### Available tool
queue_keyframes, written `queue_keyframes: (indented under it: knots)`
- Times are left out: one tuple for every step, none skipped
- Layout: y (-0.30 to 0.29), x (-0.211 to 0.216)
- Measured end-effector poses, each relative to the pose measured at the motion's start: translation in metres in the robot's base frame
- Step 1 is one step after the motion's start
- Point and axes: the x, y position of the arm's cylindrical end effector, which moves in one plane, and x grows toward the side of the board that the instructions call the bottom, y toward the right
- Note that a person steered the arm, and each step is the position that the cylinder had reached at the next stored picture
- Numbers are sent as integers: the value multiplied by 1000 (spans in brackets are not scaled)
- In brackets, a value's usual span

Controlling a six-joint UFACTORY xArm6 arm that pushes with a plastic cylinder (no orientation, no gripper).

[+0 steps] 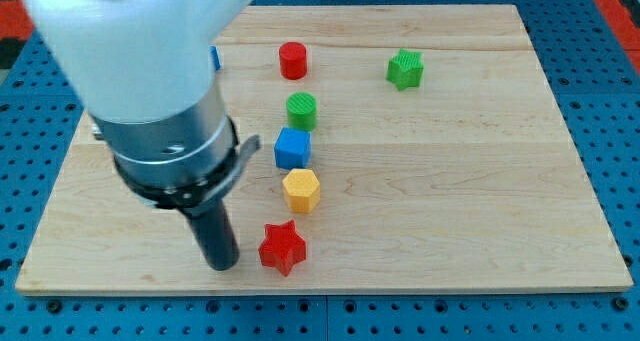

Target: Push yellow hexagon slightly right

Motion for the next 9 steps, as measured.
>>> queue_keyframes:
  knots:
    - [23,0]
    - [38,0]
    - [52,0]
    - [57,0]
    - [23,0]
    - [-10,0]
    - [-35,-18]
    - [-45,-27]
    - [-44,-28]
